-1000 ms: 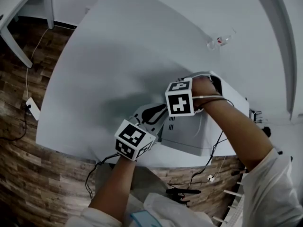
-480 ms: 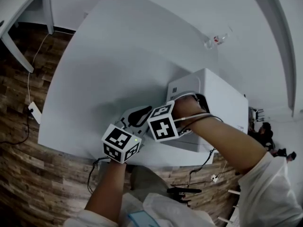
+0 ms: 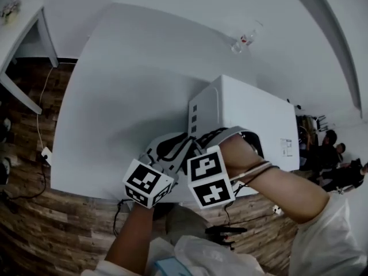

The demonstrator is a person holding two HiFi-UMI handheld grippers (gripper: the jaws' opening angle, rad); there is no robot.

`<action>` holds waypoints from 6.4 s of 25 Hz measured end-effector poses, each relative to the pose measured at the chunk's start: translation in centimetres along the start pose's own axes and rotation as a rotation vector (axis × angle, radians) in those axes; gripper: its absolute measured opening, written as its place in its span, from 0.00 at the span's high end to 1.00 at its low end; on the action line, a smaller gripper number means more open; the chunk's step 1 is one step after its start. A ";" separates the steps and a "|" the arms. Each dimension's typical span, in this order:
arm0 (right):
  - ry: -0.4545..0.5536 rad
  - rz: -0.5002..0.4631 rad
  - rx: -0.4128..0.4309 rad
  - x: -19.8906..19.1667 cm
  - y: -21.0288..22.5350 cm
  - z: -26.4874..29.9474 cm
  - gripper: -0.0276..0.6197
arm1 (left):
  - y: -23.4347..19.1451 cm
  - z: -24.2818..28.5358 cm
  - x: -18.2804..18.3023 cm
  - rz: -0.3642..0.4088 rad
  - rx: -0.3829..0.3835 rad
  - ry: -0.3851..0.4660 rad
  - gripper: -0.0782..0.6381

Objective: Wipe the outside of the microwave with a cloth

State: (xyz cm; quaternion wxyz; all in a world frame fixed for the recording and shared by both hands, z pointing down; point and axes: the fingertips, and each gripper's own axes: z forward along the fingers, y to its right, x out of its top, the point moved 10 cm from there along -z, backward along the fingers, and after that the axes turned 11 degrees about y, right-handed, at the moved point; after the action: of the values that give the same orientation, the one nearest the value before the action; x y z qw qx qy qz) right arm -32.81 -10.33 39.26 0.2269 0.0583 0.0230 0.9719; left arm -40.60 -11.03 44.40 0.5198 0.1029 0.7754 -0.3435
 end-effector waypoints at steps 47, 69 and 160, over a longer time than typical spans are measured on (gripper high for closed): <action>0.666 1.094 -0.936 -36.8 -26.2 -2.6 0.82 | 28.8 25.6 0.8 0.246 -0.271 -0.305 0.79; 1.114 0.740 -0.781 -42.7 -26.8 -1.2 0.82 | 35.1 31.0 -5.6 0.360 0.169 -0.341 0.78; 1.889 1.087 -0.432 -50.4 -27.4 13.1 0.82 | 35.4 40.0 -10.3 0.377 0.464 -0.653 0.76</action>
State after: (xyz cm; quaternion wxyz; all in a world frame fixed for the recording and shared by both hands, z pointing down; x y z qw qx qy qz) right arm 25.74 -7.89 45.08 -0.3326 -0.7440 -0.0118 0.5794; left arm 11.63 -8.29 29.44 0.7541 0.2427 0.4407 -0.4223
